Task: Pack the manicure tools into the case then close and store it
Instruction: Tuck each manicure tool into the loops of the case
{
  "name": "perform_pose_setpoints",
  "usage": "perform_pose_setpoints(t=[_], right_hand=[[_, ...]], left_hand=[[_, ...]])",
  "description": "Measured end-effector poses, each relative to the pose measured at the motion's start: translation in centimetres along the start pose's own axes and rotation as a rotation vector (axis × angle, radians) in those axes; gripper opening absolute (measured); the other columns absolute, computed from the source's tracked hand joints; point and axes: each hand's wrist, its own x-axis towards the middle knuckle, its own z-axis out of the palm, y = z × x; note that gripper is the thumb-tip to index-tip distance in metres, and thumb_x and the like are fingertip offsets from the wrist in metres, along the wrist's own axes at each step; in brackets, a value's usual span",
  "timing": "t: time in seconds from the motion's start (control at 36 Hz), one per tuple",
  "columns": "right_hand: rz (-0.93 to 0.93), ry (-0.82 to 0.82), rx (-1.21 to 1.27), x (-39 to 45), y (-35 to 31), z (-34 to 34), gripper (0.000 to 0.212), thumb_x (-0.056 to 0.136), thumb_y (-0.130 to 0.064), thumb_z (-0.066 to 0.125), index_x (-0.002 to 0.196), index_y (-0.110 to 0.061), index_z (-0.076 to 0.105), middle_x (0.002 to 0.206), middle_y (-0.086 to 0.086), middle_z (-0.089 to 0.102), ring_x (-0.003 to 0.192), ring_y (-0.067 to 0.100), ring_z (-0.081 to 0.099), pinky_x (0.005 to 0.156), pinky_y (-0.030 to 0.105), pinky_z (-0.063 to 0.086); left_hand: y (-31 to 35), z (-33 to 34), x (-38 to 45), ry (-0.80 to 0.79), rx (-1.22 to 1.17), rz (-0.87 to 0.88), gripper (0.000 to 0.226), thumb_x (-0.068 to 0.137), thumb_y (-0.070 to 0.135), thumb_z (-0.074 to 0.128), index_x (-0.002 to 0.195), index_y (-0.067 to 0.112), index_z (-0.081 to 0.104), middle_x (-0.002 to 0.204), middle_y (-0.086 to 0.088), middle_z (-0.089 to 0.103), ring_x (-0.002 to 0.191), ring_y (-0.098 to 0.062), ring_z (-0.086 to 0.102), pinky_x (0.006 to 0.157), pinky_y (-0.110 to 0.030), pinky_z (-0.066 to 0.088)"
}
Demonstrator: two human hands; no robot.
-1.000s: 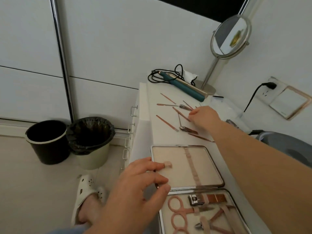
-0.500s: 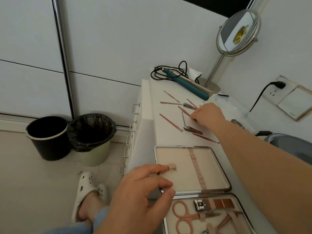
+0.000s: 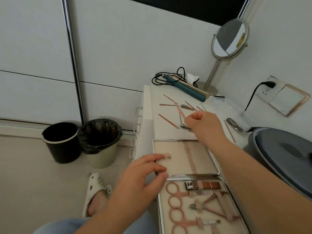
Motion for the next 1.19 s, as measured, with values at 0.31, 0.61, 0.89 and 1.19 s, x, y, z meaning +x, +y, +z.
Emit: perform_pose_setpoints(t=[0.31, 0.61, 0.89, 1.19], right_hand=[[-0.008, -0.142, 0.14, -16.3, 4.6, -7.4, 0.021, 0.076, -0.016, 0.066, 0.07, -0.035, 0.067, 0.065, -0.011, 0.07, 0.056, 0.005, 0.063, 0.057, 0.02, 0.044], [0.039, -0.164, 0.109, -18.9, 9.2, -10.0, 0.024, 0.08, -0.013, 0.064, 0.069, -0.033, 0.07, 0.069, -0.019, 0.069, 0.067, -0.003, 0.06, 0.058, 0.006, 0.042], [-0.089, -0.263, -0.026, -18.9, 9.9, -9.8, 0.031, 0.084, -0.024, 0.059, 0.077, -0.054, 0.064, 0.076, -0.009, 0.068, 0.072, 0.009, 0.058, 0.06, 0.017, 0.042], [-0.195, -0.358, -0.094, -18.0, 9.7, -10.1, 0.025, 0.082, -0.021, 0.061, 0.071, -0.042, 0.067, 0.09, -0.028, 0.056, 0.081, -0.002, 0.055, 0.072, 0.007, 0.041]], left_hand=[[1.5, -0.2, -0.2, 0.025, 0.209, 0.05, 0.027, 0.076, 0.034, 0.066, 0.103, 0.031, 0.067, 0.12, 0.018, 0.056, 0.122, -0.002, 0.041, 0.103, -0.012, 0.024], [6.4, 2.0, -3.2, -0.373, 0.633, 0.132, 0.086, 0.057, 0.082, 0.038, 0.132, 0.041, 0.033, 0.144, 0.012, 0.03, 0.132, -0.009, 0.02, 0.109, -0.031, 0.012], [5.6, 2.2, -3.4, -0.397, 0.644, 0.117, 0.1, 0.054, 0.087, 0.039, 0.139, 0.038, 0.019, 0.149, 0.012, 0.019, 0.133, -0.003, 0.01, 0.107, -0.025, 0.001], [5.7, 1.8, -3.5, -0.44, 0.631, 0.131, 0.102, 0.05, 0.087, 0.028, 0.14, 0.04, 0.014, 0.15, 0.017, 0.012, 0.129, 0.006, 0.002, 0.108, -0.022, -0.003]])
